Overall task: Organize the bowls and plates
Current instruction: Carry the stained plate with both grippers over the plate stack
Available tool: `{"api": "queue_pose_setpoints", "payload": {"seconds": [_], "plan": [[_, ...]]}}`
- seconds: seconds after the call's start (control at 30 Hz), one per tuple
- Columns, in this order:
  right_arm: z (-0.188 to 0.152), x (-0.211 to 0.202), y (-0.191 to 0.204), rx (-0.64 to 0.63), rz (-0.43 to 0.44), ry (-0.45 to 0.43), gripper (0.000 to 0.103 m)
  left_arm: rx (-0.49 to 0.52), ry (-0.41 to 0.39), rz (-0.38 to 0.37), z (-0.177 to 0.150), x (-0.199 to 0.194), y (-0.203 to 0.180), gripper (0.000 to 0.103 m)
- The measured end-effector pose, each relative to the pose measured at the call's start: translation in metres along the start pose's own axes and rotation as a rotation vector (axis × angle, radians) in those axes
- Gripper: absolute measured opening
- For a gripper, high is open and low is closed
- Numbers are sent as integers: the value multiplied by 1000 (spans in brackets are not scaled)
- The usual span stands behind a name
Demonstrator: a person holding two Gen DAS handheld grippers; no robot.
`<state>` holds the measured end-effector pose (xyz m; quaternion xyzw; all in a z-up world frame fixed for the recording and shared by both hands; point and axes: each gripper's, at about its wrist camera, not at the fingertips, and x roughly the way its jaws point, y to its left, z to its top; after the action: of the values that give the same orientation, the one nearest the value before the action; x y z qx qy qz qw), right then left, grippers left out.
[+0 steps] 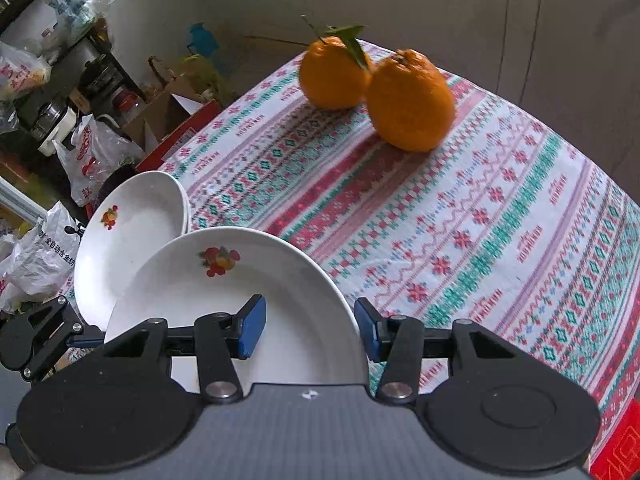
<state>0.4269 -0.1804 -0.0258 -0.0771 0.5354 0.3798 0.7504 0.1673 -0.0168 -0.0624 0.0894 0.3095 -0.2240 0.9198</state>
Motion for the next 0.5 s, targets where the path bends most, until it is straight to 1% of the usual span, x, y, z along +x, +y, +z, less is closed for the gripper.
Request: {"api": "queue_pose_setpoints", "payload": {"seconds": [0.5], "plan": [[50,34,65,-100,37,21,54,-67,-12,78,-21,-37,50,84]]}}
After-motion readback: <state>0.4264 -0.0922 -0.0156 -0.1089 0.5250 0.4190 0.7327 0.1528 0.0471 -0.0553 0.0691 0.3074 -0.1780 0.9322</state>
